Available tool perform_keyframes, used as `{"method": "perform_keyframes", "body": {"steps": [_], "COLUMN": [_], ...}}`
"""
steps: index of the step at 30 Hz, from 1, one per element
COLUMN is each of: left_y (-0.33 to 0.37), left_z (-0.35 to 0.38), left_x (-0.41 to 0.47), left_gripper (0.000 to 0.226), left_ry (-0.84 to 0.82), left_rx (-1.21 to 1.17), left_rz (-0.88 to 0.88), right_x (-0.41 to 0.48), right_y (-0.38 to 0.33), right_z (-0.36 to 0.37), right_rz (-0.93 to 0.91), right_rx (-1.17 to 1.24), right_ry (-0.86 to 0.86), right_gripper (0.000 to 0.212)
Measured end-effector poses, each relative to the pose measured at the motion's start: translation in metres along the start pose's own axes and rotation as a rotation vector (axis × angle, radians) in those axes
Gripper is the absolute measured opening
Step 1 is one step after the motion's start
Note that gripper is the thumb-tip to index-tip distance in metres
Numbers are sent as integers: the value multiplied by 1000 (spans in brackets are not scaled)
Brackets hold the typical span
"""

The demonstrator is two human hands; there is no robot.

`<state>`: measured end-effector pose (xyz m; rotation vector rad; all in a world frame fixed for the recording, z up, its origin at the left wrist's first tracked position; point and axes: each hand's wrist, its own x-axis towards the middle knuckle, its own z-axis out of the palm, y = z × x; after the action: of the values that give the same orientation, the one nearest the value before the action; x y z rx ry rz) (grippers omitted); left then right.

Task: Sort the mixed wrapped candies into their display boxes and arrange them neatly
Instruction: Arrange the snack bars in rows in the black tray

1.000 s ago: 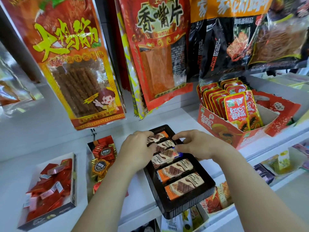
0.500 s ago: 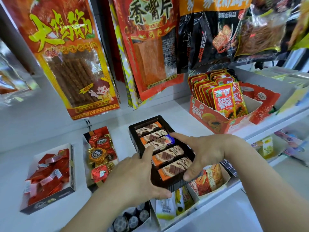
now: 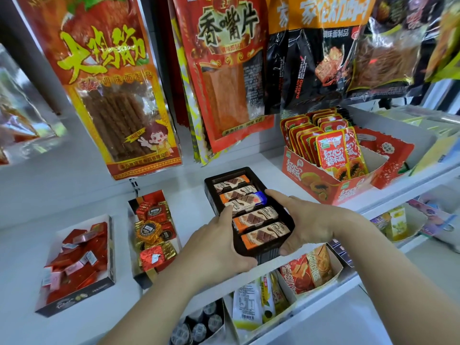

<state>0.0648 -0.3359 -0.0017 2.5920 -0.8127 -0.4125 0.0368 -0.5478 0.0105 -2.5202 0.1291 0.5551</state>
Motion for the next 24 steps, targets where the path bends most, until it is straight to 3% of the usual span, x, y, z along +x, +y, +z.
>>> {"method": "perform_keyframes", "body": {"steps": [5, 14, 20, 24], "left_y": [3, 2, 4, 6], "left_z": [6, 10, 16, 21], "left_x": [15, 29, 35, 37], "left_gripper": [89, 77, 68, 56], "left_ry": [53, 146, 222, 297], "left_rx": [-51, -104, -67, -26], "left_rz": [-3, -19, -18, -13], "right_x": [5, 14, 18, 19], "right_y": [11, 20, 18, 10], "right_z": [-3, -1, 2, 6], "right_rz": [-30, -32, -19, -49], "right_rx": [177, 188, 116, -124], "right_ry": [79, 255, 363, 462], "right_gripper": [120, 98, 90, 80]}}
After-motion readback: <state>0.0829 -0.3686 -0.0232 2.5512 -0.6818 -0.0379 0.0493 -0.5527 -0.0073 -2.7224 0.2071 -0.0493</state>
